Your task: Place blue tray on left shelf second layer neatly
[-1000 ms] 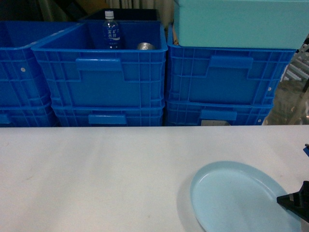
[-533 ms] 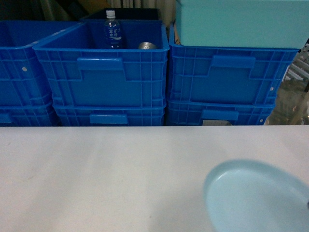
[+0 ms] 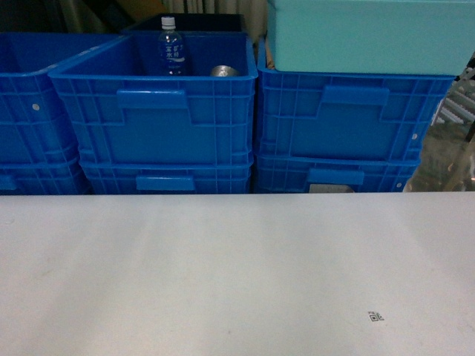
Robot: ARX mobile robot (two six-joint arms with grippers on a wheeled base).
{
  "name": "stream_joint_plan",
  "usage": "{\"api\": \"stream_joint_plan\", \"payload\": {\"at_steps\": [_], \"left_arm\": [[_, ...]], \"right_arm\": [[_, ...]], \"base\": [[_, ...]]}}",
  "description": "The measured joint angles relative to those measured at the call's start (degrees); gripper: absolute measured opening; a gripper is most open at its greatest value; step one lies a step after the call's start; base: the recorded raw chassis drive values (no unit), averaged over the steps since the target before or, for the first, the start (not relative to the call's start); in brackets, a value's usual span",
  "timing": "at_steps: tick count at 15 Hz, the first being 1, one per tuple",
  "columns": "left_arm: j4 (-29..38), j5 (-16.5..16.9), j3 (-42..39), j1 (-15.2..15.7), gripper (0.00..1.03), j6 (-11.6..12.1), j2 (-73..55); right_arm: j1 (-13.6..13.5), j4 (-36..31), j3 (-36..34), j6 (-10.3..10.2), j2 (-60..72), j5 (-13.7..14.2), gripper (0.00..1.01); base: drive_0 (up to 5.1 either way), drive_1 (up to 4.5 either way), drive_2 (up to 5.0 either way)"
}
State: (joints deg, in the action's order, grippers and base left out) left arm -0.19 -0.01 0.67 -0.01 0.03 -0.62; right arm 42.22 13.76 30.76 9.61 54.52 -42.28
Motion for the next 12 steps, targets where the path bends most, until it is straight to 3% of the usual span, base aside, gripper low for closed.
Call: {"api": "stream_joint_plan", "payload": {"at_steps": [1, 2, 3, 4, 6, 12], "left_arm": [[0.0, 0.0, 0.0, 0.0, 0.98, 0.0, 0.0], [0.0, 0.0, 0.0, 0.0, 0.98, 0.0, 0.0], [0.0, 0.0, 0.0, 0.0, 0.98, 0.0, 0.0], [0.0, 0.0, 0.0, 0.0, 0.98, 0.0, 0.0], [0.0, 0.0, 0.0, 0.0, 0.98, 0.0, 0.0], [0.0, 0.0, 0.0, 0.0, 0.98, 0.0, 0.0]], "right_arm": [[-1.6, -2.9, -1.0, -1.1, -2.6, 1.4, 0.02], [-7.4, -6.5, -3.7, -4.3, -4.1, 7.6, 0.02], [-23.3, -6.4, -6.2, -11.0, -9.2, 16.7, 0.02], [-33.6, -7.5, -6.2, -15.3, -10.5, 21.2, 0.02], [-33.4, -8.3, -6.6, -15.6, -9.3, 22.5, 0.02], [-33.6, -7.9, -7.6, -15.6, -10.8, 22.2, 0.02]], "base": [[0.0, 0.0, 0.0], [0.0, 0.0, 0.0], [0.0, 0.0, 0.0], [0.0, 0.0, 0.0], [0.0, 0.0, 0.0], [0.0, 0.0, 0.0]]}}
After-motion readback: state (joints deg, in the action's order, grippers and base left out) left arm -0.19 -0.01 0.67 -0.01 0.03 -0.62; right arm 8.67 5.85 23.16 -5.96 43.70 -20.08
